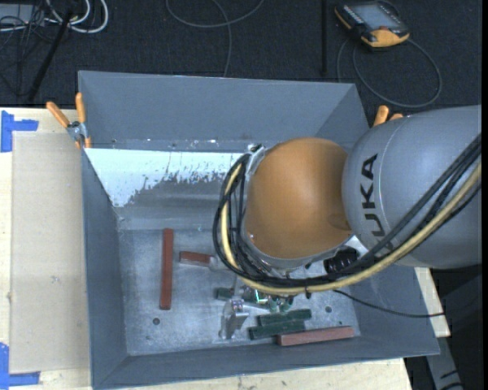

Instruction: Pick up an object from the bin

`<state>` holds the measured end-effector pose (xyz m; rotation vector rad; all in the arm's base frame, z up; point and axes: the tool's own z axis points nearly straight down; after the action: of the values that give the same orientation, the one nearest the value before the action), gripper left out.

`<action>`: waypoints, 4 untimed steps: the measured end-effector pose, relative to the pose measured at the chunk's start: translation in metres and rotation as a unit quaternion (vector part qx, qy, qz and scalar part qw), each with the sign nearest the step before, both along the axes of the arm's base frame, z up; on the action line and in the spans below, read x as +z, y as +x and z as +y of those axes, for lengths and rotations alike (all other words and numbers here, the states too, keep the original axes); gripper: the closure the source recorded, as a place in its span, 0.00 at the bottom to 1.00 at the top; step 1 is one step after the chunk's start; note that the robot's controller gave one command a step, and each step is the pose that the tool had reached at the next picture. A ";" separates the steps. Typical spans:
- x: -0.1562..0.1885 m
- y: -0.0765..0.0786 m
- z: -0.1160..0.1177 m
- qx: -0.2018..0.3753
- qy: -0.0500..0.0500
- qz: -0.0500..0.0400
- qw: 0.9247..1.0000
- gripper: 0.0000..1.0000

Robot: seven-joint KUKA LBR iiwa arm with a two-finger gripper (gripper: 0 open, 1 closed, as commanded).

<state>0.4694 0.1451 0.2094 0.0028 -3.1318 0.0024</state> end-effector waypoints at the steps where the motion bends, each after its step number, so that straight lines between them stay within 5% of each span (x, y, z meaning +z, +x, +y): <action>1: 0.004 0.002 -0.001 -0.002 0.001 -0.004 1.000 0.00; 3: -0.082 0.034 -0.084 -0.036 0.000 -0.003 0.999 0.00; 4: -0.135 0.038 -0.067 -0.119 0.002 -0.010 0.993 1.00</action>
Offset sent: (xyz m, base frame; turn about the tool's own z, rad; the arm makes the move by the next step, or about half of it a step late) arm 0.0342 -0.0880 -0.1092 0.1477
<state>0.5073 0.0777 0.0747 -0.3727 -3.1286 -0.0059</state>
